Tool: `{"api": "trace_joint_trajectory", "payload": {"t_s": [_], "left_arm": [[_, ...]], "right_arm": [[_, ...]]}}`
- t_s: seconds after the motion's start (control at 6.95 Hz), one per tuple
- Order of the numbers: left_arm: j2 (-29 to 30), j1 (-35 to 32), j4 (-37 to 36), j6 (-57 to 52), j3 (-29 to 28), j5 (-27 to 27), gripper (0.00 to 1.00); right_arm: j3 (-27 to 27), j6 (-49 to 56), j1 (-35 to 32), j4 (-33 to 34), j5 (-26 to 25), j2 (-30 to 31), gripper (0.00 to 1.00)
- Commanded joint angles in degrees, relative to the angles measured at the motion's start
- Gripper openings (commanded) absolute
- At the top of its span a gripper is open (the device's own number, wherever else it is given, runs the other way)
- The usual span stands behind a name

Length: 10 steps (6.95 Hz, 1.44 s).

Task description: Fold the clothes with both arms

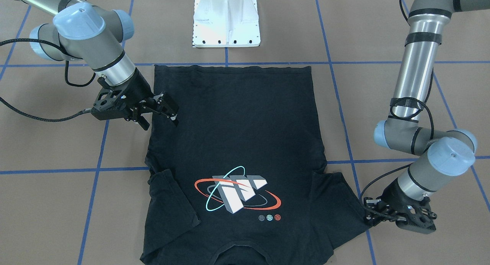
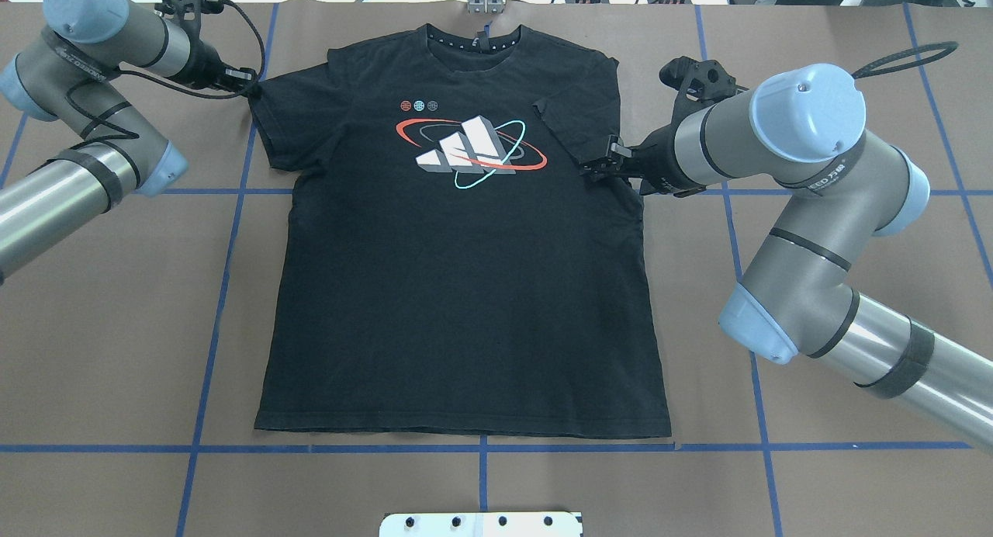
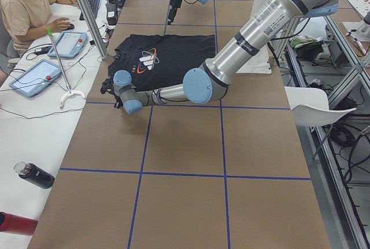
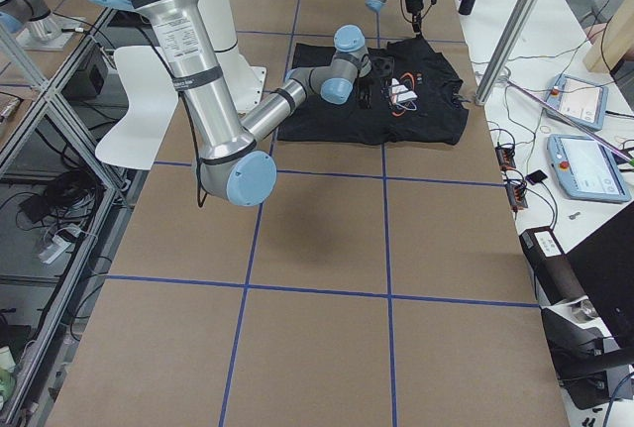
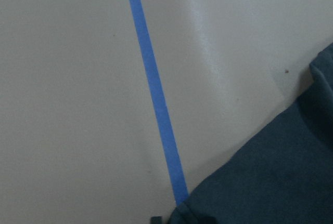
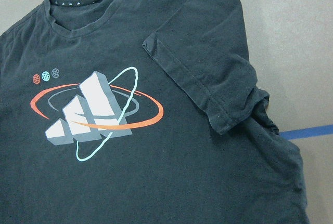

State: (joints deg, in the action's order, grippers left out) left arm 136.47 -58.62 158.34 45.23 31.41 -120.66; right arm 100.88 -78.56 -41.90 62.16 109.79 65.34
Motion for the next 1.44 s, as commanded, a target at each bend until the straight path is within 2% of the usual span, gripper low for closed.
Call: {"api": "trace_joint_trajectory", "payload": {"t_s": [0.0,0.29,0.43,0.58,0.72,0.86,1.15,1.29], "left_arm": [[0.0,-0.7,0.2,0.5,2.1,-0.6,0.00],[-8.2,-0.2,-2.0,13.1,23.2,-4.0,0.00],[-9.4,1.4,-4.9,18.0,28.5,-6.2,0.00],[-8.1,4.4,-6.4,25.0,31.1,-5.7,0.00],[-6.2,7.6,-6.6,25.9,30.8,-2.3,0.00],[-4.2,10.0,-6.4,25.9,28.6,3.6,0.00],[-1.5,10.3,-6.3,25.7,24.0,6.0,0.00],[-0.9,10.3,-6.2,25.8,23.0,9.0,0.00]], "right_arm": [[-0.6,0.3,0.1,0.0,-0.3,0.0,1.00],[-0.5,0.3,0.0,0.0,-0.3,-0.2,1.00],[-0.5,0.3,0.0,-0.1,-0.3,-0.2,1.00],[-0.5,0.3,-0.1,-0.1,-0.3,-0.1,1.00],[-0.6,0.4,-0.2,0.0,-0.3,0.0,1.00],[-0.6,0.4,-0.3,0.1,-0.3,0.2,1.00],[-0.6,0.3,-0.3,0.1,-0.3,0.3,1.00],[-0.7,0.3,-0.3,0.2,-0.3,0.3,1.00]]}}
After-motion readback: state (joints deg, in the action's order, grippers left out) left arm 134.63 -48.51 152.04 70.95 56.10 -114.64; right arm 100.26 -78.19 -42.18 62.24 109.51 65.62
